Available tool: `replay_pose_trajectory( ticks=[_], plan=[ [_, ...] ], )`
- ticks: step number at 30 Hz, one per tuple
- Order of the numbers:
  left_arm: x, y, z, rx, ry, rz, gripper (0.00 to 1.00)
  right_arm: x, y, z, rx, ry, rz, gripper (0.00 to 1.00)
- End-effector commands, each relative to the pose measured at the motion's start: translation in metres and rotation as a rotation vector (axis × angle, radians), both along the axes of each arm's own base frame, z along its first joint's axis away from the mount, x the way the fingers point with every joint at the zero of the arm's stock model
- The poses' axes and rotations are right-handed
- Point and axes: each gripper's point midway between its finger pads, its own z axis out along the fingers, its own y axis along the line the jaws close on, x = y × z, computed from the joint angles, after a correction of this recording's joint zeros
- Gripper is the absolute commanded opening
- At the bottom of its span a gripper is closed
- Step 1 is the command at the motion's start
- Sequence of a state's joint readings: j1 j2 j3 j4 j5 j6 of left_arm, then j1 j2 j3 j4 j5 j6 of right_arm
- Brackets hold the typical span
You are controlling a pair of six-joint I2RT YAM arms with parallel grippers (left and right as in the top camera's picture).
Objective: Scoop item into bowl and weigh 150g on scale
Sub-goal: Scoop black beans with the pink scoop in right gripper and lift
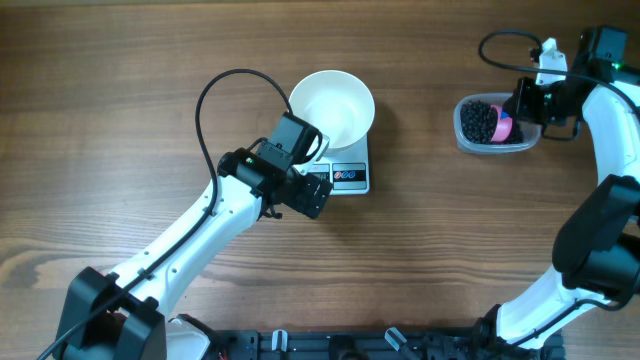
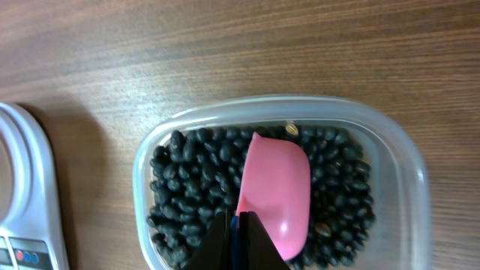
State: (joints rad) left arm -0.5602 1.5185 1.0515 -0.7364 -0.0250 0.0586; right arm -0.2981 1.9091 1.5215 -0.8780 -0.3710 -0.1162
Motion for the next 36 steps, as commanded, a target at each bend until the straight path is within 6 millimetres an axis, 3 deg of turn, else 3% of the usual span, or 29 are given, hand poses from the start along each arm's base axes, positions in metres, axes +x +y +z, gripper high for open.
replay_pose_trajectory(
  ticks=[1,3,6,11,14,17,19,22,24,26,30,32,36],
  plan=[
    [-0.002,-0.001,0.004,-0.014,-0.008,-0.014,1.0,-0.018,0.025,-0.028,0.128,0.081,-0.008,0.04],
    [-0.002,-0.001,0.004,-0.014,-0.008,-0.014,1.0,-0.009,0.026,-0.027,0.14,0.032,-0.001,0.04],
    [-0.002,-0.001,0.004,-0.014,-0.008,-0.014,1.0,0.015,0.008,-0.018,0.137,-0.062,-0.086,0.04],
    [-0.002,-0.001,0.004,-0.014,-0.008,-0.014,1.0,0.012,-0.018,-0.021,0.092,-0.057,-0.139,0.04],
    [-0.002,-0.001,0.004,-0.014,-0.008,-0.014,1.0,-0.009,-0.005,-0.03,0.139,0.05,-0.158,0.04],
    [-0.002,-0.001,0.004,-0.014,-0.008,-0.014,1.0,-0.016,0.018,-0.033,0.231,0.078,-0.137,0.04],
    [-0.002,-0.001,0.004,-0.014,-0.008,-0.014,1.0,-0.007,0.013,-0.031,0.211,0.037,-0.136,0.04],
    [-0.002,0.0,0.004,-0.013,-0.008,-0.014,1.0,0.017,-0.018,-0.027,0.124,-0.068,-0.221,0.04],
    [-0.002,0.0,0.004,-0.013,-0.008,-0.014,1.0,0.018,-0.03,-0.025,0.123,-0.083,-0.25,0.04],
    [-0.002,0.0,0.004,-0.013,-0.008,-0.014,1.0,0.009,-0.029,-0.029,0.137,-0.038,-0.264,0.04],
    [-0.002,-0.001,0.004,-0.014,-0.008,-0.014,1.0,-0.025,-0.001,-0.054,0.217,0.1,-0.245,0.04],
    [-0.002,-0.001,0.004,-0.014,-0.008,-0.014,1.0,-0.019,-0.003,-0.058,0.215,0.059,-0.241,0.04],
    [-0.002,-0.001,0.004,-0.013,-0.008,-0.014,1.0,0.004,-0.011,-0.041,0.282,-0.072,-0.234,0.04]
  ],
)
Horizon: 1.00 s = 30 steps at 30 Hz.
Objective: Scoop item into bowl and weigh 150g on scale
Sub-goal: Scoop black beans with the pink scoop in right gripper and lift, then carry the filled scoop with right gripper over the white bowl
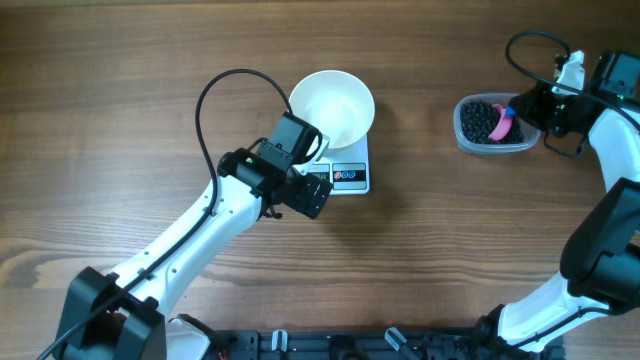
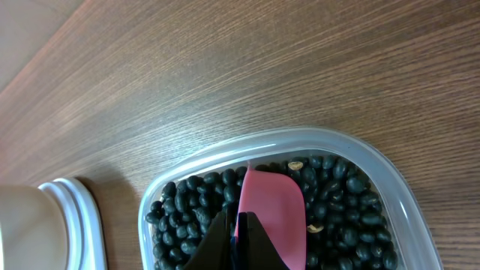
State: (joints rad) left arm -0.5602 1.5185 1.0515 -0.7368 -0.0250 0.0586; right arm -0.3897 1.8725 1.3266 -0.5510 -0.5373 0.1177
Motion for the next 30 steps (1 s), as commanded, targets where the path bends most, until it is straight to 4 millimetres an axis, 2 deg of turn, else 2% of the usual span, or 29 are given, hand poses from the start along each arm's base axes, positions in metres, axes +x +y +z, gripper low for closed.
replay_pose_trajectory(
  ticks=[1,5,8,13,16,22,28,30],
  plan=[
    [-0.002,-0.001,0.004,-0.014,-0.008,-0.014,1.0,-0.008,0.01,-0.027,0.12,0.038,0.007,0.04],
    [-0.002,-0.001,0.004,-0.013,-0.008,-0.014,1.0,-0.012,0.001,-0.019,0.194,0.007,0.0,0.04],
    [-0.002,-0.001,0.004,-0.013,-0.008,-0.014,1.0,-0.015,-0.002,0.0,0.333,-0.064,0.016,0.04],
    [-0.002,-0.001,0.004,-0.013,-0.008,-0.014,1.0,-0.018,-0.01,0.009,0.389,-0.098,0.006,0.04],
    [-0.002,-0.001,0.004,-0.013,-0.008,-0.014,1.0,-0.022,-0.014,0.023,0.475,-0.148,0.013,0.04],
    [-0.002,-0.001,0.004,-0.013,-0.007,-0.014,1.0,-0.028,-0.031,0.024,0.491,-0.153,-0.031,0.04],
    [-0.002,-0.001,0.004,-0.013,-0.007,-0.014,1.0,-0.029,-0.027,0.039,0.566,-0.204,0.002,0.05],
    [-0.002,-0.001,0.004,-0.013,-0.007,-0.014,1.0,-0.032,-0.028,0.051,0.625,-0.248,0.02,0.05]
  ],
)
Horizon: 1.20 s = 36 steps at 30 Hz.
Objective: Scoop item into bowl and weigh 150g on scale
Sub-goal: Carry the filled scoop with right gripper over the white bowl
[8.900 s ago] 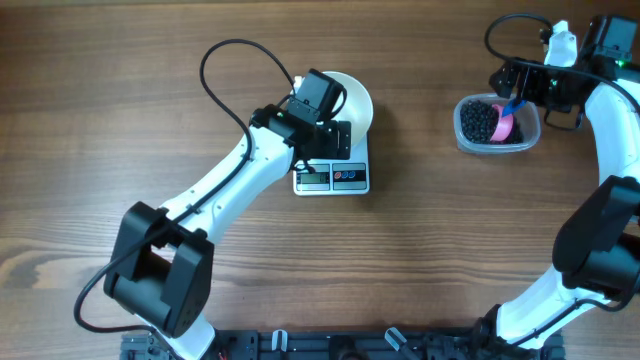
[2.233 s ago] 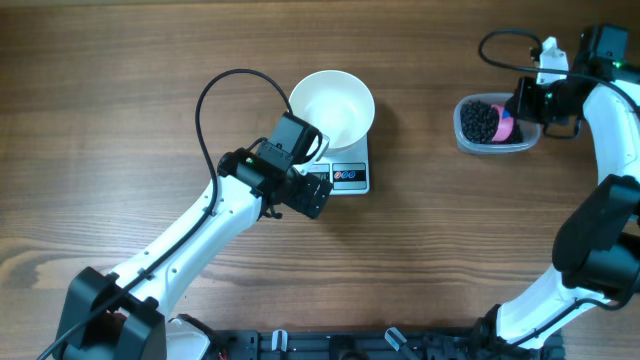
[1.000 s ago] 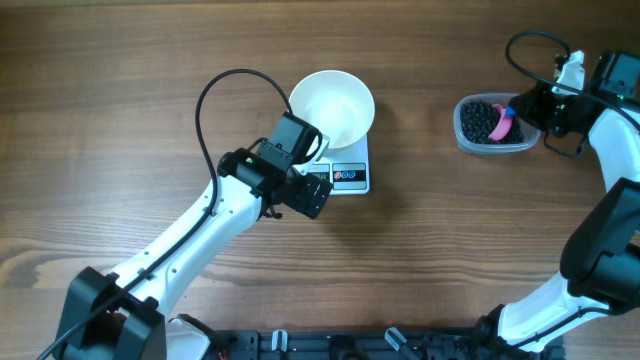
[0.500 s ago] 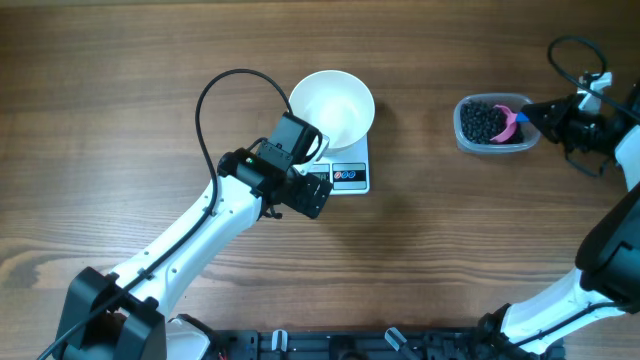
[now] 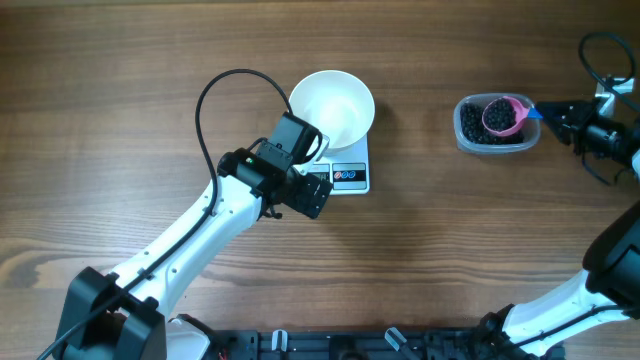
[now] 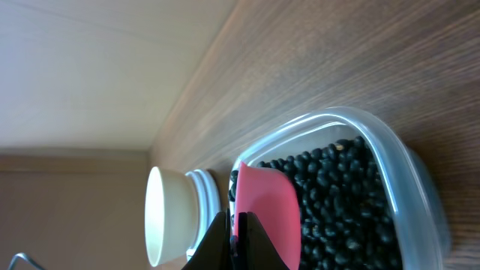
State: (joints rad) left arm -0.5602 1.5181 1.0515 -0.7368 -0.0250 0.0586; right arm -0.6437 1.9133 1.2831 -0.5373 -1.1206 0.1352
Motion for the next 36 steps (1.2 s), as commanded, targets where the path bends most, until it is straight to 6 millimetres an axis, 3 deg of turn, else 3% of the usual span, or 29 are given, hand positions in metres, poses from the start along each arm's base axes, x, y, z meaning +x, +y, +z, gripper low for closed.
replay_pose_trajectory(
  ticks=[1,4,9,12,16,19,27,36],
  plan=[
    [-0.002,-0.001,0.004,-0.013,-0.006,-0.014,1.0,-0.007,0.0,0.02,0.147,-0.088,0.031,0.05],
    [-0.002,-0.001,0.004,-0.013,-0.006,-0.014,1.0,-0.014,-0.013,0.036,0.218,-0.143,0.015,0.06],
    [-0.002,-0.001,0.004,-0.013,-0.006,-0.014,1.0,-0.016,-0.02,0.05,0.298,-0.167,0.012,0.06],
    [-0.002,-0.001,0.004,-0.013,-0.006,-0.014,1.0,-0.014,-0.016,0.052,0.336,-0.14,0.013,0.04],
    [-0.002,-0.001,0.004,-0.013,-0.006,-0.014,1.0,-0.008,0.004,0.052,0.341,-0.129,0.063,0.04],
    [-0.002,-0.001,0.004,-0.013,-0.006,-0.014,1.0,-0.002,0.03,0.052,0.346,-0.118,0.126,0.04],
    [-0.002,-0.001,0.004,-0.013,-0.006,-0.014,1.0,0.019,0.124,0.057,0.351,-0.081,0.34,0.04],
    [-0.002,-0.001,0.004,-0.013,-0.006,-0.014,1.0,0.032,0.252,0.053,0.235,-0.078,0.534,0.04]
  ],
)
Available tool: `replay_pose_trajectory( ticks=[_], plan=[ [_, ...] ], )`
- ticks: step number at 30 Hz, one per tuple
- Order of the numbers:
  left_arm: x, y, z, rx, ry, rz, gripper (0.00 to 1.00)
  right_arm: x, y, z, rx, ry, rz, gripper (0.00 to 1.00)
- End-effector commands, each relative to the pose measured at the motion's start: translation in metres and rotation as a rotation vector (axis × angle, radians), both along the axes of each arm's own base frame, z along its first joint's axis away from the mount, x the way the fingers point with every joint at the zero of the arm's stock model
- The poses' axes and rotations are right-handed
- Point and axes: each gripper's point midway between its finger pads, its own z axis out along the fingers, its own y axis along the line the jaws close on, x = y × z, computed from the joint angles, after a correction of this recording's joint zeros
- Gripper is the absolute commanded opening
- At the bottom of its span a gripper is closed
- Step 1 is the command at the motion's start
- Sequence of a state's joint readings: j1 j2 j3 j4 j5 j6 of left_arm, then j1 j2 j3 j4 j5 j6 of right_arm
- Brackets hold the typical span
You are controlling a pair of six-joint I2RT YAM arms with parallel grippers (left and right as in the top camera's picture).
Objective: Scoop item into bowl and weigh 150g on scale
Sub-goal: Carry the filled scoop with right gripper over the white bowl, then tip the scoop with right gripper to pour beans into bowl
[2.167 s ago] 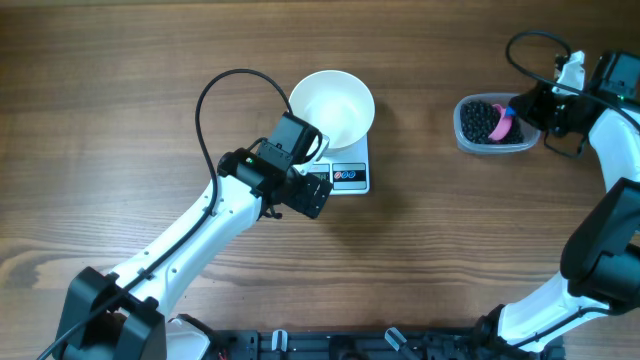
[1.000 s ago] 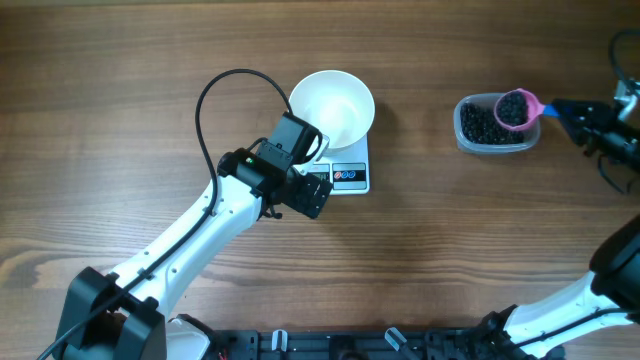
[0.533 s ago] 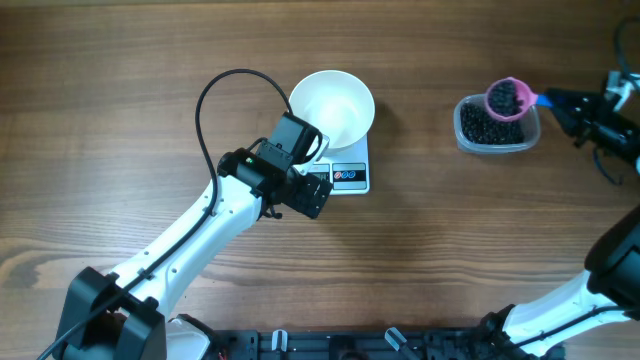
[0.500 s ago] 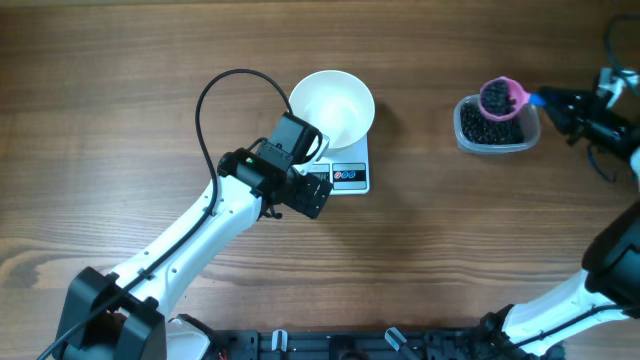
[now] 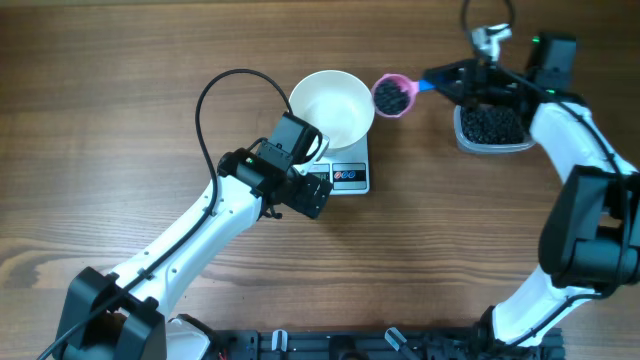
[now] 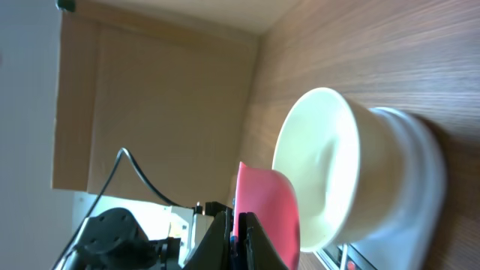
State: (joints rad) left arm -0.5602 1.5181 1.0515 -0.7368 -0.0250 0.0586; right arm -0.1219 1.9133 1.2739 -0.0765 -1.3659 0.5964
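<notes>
A white bowl (image 5: 332, 107) stands on the small white scale (image 5: 349, 176); it looks empty from overhead. My right gripper (image 5: 443, 80) is shut on the blue handle of a pink scoop (image 5: 394, 96), which holds black beans and hangs just right of the bowl's rim. In the right wrist view the pink scoop (image 6: 267, 212) shows side-on beside the bowl (image 6: 324, 165), with the gripper (image 6: 234, 238) clamped on its handle. The clear tub of black beans (image 5: 491, 127) sits at the right. My left gripper (image 5: 325, 150) rests by the bowl's lower left; its jaws are hidden.
A black cable (image 5: 225, 95) loops from the left arm across the table left of the bowl. The scale's buttons (image 5: 345, 175) face the front. Bare wooden table lies between the scale and the bean tub.
My right gripper has carried the scoop, now filled with beans, out of the tub and leftward to just beside the bowl's right rim. The left arm has not moved.
The pink scoop was first down among the beans in the tub, held by my right gripper. It was then tilted and drawn through the beans as the arm swung right. Now it hangs loaded next to the bowl on the scale.
</notes>
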Motion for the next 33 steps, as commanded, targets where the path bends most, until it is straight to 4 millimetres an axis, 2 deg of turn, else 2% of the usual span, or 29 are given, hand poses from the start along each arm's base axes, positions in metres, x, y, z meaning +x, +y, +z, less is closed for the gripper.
replay_pose_trajectory(
  ticks=[1,5,8,12,16,19,24,33],
  plan=[
    [-0.002,-0.001,0.004,-0.013,-0.006,-0.014,1.0,0.006,0.031,-0.014,-0.06,0.024,-0.006,0.04],
    [-0.002,-0.001,0.004,-0.013,-0.006,-0.014,1.0,0.021,0.055,-0.036,-0.21,0.007,-0.096,0.04],
    [-0.002,-0.001,0.004,-0.013,-0.006,-0.014,1.0,0.026,0.07,-0.037,-0.272,-0.093,-0.099,0.04],
    [-0.002,-0.001,0.004,-0.013,-0.006,-0.014,1.0,0.024,0.092,-0.022,-0.269,-0.275,-0.031,0.04],
    [-0.002,-0.001,0.004,-0.013,-0.006,-0.014,1.0,0.022,0.094,-0.002,-0.262,-0.367,-0.021,0.04],
    [-0.002,-0.001,0.004,-0.013,-0.006,-0.014,1.0,0.014,0.099,0.021,-0.3,-0.545,0.012,0.05],
    [-0.002,-0.001,0.004,-0.013,-0.006,-0.014,1.0,0.009,0.099,0.044,-0.36,-0.764,0.03,0.04],
    [-0.002,-0.001,0.004,-0.013,-0.006,-0.014,1.0,-0.001,0.106,0.048,-0.456,-1.149,0.145,0.04]
  ],
)
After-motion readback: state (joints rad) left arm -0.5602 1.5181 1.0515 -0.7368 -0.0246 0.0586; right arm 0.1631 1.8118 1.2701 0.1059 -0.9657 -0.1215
